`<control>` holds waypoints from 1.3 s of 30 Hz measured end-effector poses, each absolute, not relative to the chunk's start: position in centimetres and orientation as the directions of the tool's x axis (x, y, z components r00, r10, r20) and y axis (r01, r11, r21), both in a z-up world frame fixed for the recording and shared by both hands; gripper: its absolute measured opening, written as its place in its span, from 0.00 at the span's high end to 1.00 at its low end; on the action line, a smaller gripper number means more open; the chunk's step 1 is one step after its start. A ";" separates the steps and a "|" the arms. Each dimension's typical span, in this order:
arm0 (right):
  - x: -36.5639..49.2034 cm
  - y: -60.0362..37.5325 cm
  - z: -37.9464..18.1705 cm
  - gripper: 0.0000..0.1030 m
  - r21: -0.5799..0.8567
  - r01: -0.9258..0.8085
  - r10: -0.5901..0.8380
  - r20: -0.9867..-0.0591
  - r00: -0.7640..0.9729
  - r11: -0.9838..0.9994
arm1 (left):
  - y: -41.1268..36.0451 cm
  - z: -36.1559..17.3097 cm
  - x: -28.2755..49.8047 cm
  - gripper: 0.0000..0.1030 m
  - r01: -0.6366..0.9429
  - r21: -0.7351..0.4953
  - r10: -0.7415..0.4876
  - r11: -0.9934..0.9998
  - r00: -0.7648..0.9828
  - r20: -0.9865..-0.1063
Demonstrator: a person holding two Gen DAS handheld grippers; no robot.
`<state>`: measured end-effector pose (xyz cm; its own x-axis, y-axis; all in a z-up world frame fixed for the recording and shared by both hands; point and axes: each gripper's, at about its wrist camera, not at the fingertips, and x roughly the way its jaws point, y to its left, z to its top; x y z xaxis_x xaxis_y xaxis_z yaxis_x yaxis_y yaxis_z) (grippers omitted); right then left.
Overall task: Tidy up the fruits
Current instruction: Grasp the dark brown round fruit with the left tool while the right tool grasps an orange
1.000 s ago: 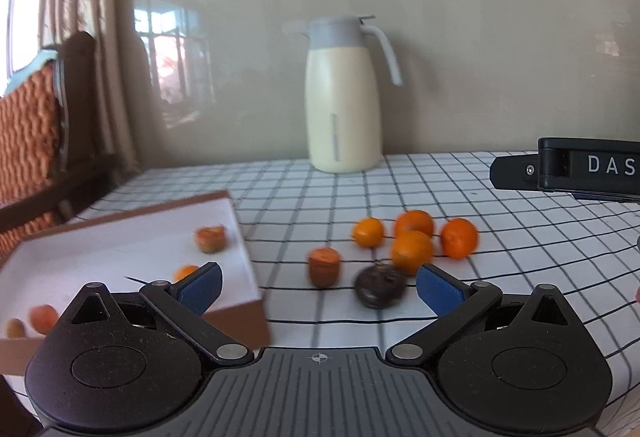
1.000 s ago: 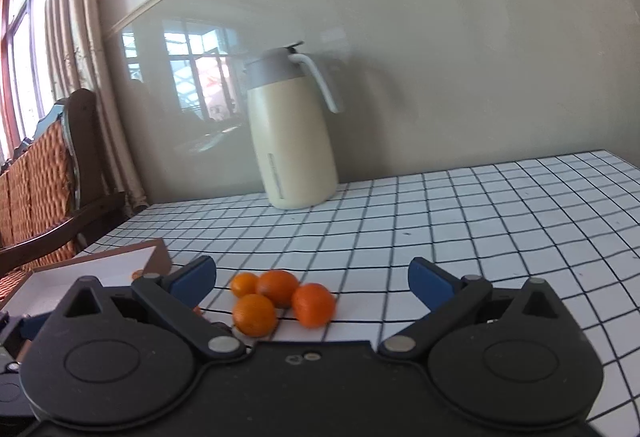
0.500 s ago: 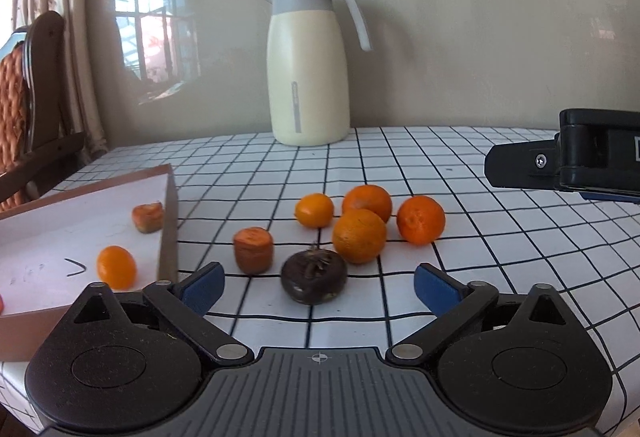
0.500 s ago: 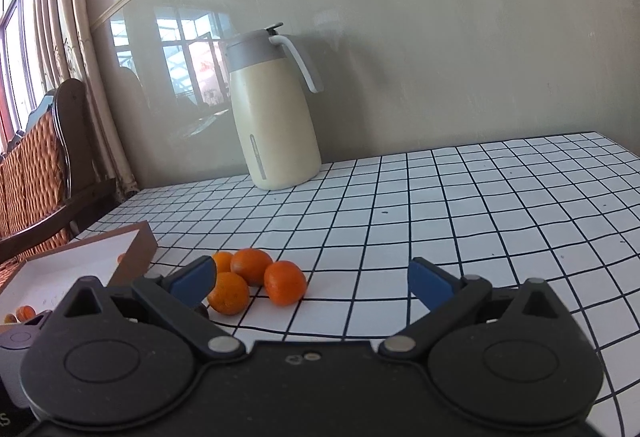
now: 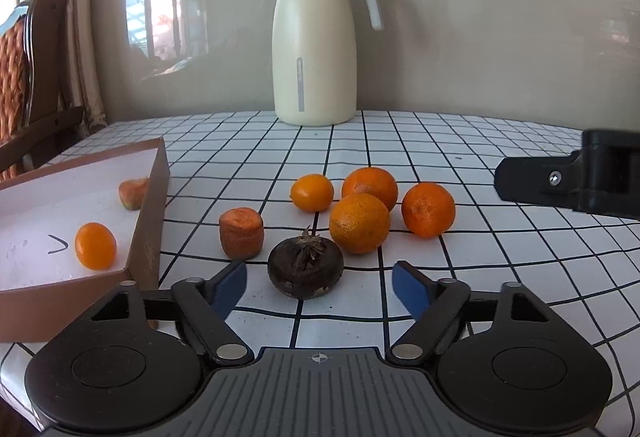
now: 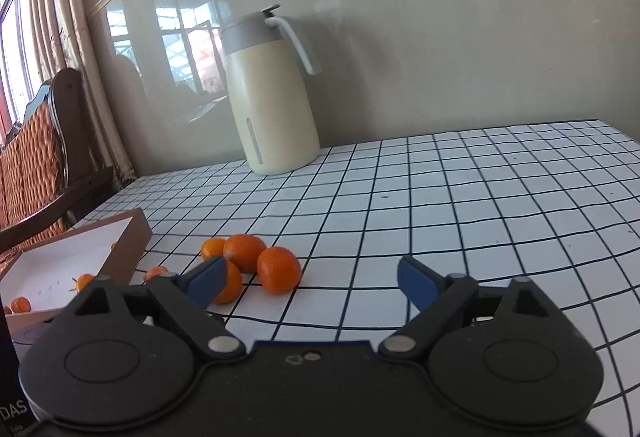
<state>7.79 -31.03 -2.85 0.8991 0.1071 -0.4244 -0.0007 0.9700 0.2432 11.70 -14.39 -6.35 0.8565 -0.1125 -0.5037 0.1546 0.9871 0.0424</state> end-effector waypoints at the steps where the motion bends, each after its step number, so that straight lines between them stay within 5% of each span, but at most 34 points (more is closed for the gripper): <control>1: 8.0 -30.9 -2.9 0.24 0.239 -0.004 0.110 -0.430 0.896 0.971 | -14.4 -6.4 11.8 0.24 0.153 0.040 -0.112 0.987 0.855 -0.506; 16: 9.4 -30.0 -3.7 0.40 0.222 -0.022 0.125 -0.463 0.877 0.975 | -13.9 -6.8 12.8 0.35 0.114 0.019 -0.089 0.993 0.856 -0.510; 25: 10.7 -29.6 -4.1 0.44 0.227 -0.019 0.129 -0.483 0.866 0.974 | -13.4 -6.8 13.1 0.58 0.098 0.011 -0.079 0.995 0.860 -0.504; 39: 14.2 -29.0 -4.9 0.56 0.241 -0.001 0.130 -0.520 0.844 0.971 | -12.8 -6.8 13.1 0.58 0.097 0.009 -0.079 0.995 0.859 -0.506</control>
<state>14.15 -28.96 -4.87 0.8444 0.1301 -0.5197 -0.0012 0.9705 0.2410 13.14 -12.80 -6.79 0.8591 -0.0790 -0.5057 0.0971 0.9952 0.0094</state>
